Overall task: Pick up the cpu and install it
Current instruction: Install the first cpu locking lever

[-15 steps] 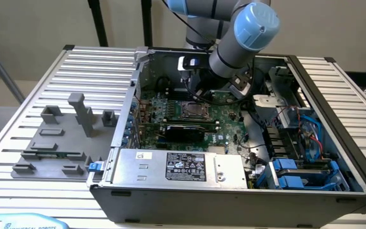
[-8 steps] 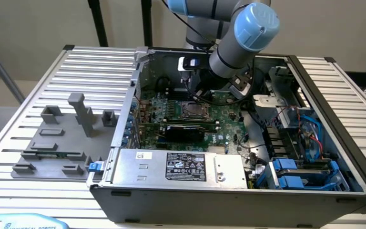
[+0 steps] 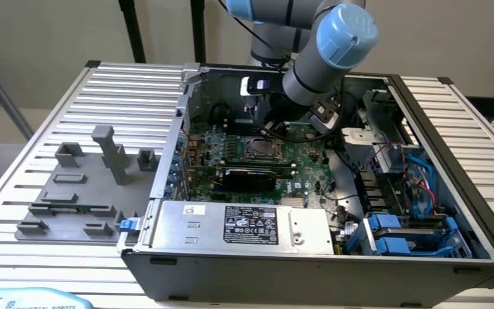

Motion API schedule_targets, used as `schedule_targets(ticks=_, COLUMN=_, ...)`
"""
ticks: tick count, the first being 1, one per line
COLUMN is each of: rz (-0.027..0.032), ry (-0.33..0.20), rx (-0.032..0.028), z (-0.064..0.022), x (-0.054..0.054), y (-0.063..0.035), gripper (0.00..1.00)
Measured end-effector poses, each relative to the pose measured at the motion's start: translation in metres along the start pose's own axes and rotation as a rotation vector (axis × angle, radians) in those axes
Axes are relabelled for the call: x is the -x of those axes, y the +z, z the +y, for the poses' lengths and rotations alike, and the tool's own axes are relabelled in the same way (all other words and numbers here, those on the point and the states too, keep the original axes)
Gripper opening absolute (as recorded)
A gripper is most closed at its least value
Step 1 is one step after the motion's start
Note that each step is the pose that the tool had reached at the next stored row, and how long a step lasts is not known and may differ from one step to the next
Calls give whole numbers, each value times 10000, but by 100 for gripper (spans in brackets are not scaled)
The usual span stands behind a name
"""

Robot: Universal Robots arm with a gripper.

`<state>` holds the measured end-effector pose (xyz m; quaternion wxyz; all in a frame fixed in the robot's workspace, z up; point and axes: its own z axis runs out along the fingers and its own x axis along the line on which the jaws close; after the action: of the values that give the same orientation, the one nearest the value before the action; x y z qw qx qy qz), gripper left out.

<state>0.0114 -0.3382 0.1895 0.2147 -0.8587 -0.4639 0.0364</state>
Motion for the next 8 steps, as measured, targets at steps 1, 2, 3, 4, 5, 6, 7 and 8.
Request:
schedule_targets(ticks=1, rz=0, ry=0, rx=1, z=3, x=-2, y=-1, gripper=11)
schedule_targets(ticks=2, rz=1, ry=1, rx=0, z=8, x=-5, y=-3, gripper=11)
schedule_targets(ticks=3, rz=0, ry=1, rx=1, z=13, x=-8, y=-5, gripper=11)
schedule_targets(ticks=4, rz=0, ry=1, rx=0, z=18, x=-12, y=-6, gripper=11)
schedule_targets(ticks=5, rz=1, ry=1, rx=0, z=25, x=-17, y=-8, gripper=11)
schedule_targets(ticks=6, rz=0, ry=1, rx=0, z=30, x=-20, y=-10, gripper=11)
schedule_targets(ticks=7, rz=0, ry=1, rx=0, z=33, x=-23, y=-11, gripper=11)
schedule_targets(ticks=8, rz=1, ry=1, rx=1, z=33, x=-22, y=-11, gripper=11)
